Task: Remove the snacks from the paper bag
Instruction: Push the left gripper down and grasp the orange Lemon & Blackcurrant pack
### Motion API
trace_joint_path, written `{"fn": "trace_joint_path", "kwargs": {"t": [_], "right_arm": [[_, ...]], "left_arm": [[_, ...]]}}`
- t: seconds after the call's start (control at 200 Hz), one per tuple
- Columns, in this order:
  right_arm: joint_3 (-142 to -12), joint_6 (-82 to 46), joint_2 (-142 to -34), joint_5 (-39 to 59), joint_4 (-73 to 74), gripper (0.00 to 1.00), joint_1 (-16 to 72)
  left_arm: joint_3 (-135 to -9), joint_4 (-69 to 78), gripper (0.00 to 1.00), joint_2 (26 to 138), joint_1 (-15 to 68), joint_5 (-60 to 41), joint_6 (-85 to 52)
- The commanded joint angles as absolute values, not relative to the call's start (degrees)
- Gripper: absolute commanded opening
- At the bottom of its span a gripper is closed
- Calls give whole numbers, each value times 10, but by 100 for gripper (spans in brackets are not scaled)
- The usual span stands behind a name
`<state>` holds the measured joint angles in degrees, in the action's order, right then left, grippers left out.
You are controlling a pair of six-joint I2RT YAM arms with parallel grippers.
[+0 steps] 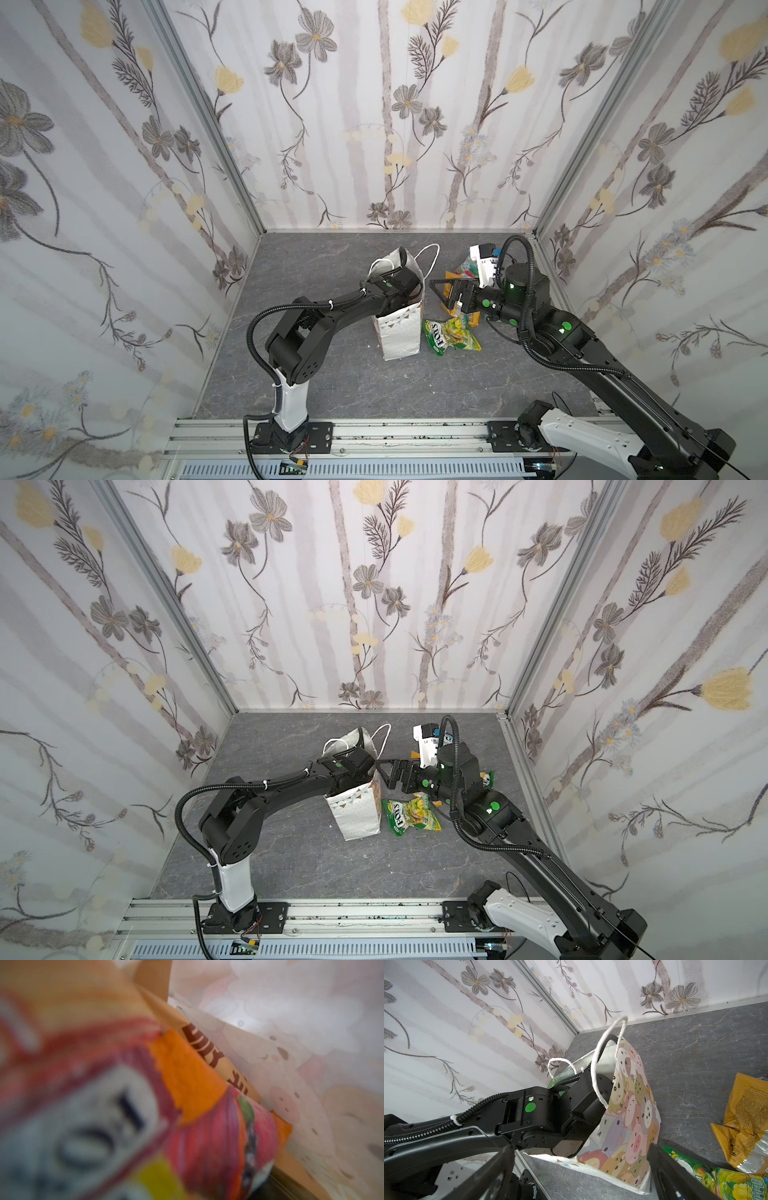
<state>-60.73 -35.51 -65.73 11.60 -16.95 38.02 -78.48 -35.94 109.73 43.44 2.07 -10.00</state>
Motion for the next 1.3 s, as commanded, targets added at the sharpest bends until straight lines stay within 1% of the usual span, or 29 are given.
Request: {"fn": "trace_joint_path", "kwargs": {"t": [0.0,0.105,0.255,0.66,0.869,1.034,1.059,1.294], "right_arm": [[-610,-357,-662,109,-147,99,382],[-608,-359,-666,109,-145,99,381],[-606,-362,-675,113,-143,99,383],[-630,-358,-736,115,-124,99,385],[-614,-356,-765,109,-123,99,386],[-594,-357,-764,114,-122,99,386],[-592,-357,-763,114,-122,99,386],[-587,-355,-751,105,-127,99,386]], "left_arm": [[-780,-386,34,1101,434,9,-109],[-790,-398,18,1091,434,15,-105],[-803,-414,0,1079,434,21,-103],[-824,-435,0,1042,437,27,-97],[-829,-444,0,1027,438,38,-90],[-829,-451,0,1016,437,47,-87],[-847,-452,0,1014,437,48,-86],[-880,-469,0,1001,438,61,-75]]}}
